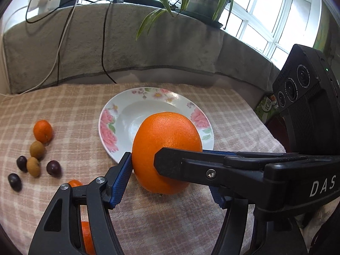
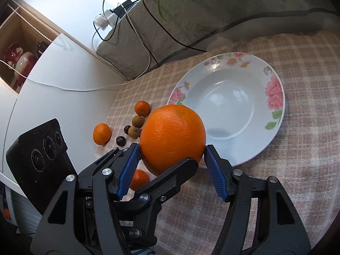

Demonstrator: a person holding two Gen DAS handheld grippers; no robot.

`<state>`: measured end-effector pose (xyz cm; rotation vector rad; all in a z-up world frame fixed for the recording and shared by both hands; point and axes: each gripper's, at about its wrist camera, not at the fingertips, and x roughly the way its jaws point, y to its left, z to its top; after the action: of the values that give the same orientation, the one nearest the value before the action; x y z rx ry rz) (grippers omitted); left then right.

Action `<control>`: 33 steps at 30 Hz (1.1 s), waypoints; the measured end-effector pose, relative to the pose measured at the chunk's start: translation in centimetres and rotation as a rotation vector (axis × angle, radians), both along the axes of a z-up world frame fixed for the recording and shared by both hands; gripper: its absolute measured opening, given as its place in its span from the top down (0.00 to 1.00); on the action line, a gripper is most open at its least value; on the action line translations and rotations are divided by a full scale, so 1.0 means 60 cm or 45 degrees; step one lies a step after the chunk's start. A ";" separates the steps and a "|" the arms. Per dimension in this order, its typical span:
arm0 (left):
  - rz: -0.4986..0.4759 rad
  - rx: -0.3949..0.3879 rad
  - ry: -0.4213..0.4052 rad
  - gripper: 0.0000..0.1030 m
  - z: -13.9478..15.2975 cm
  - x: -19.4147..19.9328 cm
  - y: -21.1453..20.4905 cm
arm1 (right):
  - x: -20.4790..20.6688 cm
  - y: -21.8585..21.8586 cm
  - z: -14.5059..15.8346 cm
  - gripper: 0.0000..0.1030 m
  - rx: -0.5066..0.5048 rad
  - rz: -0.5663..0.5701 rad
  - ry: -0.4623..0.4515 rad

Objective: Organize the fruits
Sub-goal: 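Carry the large orange with the left tool and release it onto the plate, then withdraw the left tool from the plate toward the dark plum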

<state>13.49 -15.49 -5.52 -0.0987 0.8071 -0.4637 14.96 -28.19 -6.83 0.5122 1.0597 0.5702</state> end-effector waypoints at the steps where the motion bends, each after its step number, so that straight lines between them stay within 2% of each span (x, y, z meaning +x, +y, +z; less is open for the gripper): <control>1: 0.001 0.004 0.000 0.36 0.000 0.001 -0.001 | 0.002 0.000 0.000 0.36 0.004 -0.002 0.002; 7: -0.002 0.007 0.005 0.37 -0.004 0.005 -0.003 | 0.007 -0.003 -0.002 0.36 0.004 -0.016 0.008; 11: 0.011 0.024 -0.025 0.37 0.000 0.000 0.001 | 0.000 -0.014 0.018 0.33 -0.062 -0.079 -0.079; 18: 0.040 0.022 -0.060 0.37 0.013 -0.010 0.019 | -0.010 -0.039 0.042 0.33 -0.073 -0.150 -0.149; 33: 0.103 -0.015 -0.112 0.36 0.028 -0.041 0.069 | -0.047 -0.044 0.061 0.32 -0.116 -0.204 -0.222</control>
<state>11.02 -11.35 -3.82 -0.1207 0.7119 -0.3937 12.14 -30.84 -3.20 0.4540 0.8656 0.4149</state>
